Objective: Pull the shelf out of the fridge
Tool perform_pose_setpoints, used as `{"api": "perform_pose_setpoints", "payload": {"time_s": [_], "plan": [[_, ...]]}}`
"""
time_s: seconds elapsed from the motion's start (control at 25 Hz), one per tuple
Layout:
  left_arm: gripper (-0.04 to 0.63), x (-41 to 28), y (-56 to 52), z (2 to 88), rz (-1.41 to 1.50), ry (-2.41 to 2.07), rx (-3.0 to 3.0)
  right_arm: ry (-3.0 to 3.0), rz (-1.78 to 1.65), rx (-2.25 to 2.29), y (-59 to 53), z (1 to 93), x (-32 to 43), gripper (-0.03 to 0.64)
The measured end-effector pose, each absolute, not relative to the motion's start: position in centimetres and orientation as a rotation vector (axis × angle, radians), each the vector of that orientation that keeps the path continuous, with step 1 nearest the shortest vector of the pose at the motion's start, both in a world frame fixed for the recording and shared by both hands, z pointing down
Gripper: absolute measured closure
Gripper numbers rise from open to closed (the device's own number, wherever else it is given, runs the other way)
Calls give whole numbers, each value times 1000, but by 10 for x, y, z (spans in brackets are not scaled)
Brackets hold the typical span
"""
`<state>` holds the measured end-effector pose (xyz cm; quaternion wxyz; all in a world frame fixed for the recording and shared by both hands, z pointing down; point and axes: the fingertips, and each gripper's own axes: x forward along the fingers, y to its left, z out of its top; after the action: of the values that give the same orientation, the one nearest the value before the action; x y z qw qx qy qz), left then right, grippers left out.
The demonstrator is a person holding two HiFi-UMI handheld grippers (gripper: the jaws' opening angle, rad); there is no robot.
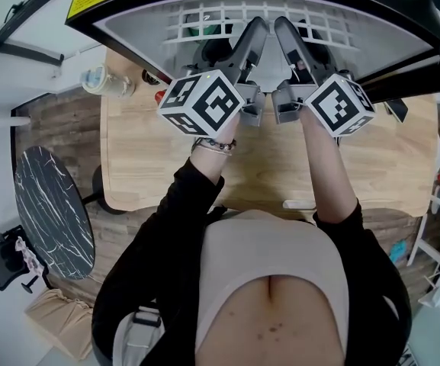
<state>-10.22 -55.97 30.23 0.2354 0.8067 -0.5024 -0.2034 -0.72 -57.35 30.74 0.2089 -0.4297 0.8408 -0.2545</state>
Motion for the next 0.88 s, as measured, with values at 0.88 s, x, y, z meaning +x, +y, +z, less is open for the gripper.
{"api": "perform_pose_setpoints", "payload": {"time_s": [0.88], "plan": [[324,-101,-589,302,-538,-1391,2217,2303,-723,-1193,-601,302,-14,331]]}}
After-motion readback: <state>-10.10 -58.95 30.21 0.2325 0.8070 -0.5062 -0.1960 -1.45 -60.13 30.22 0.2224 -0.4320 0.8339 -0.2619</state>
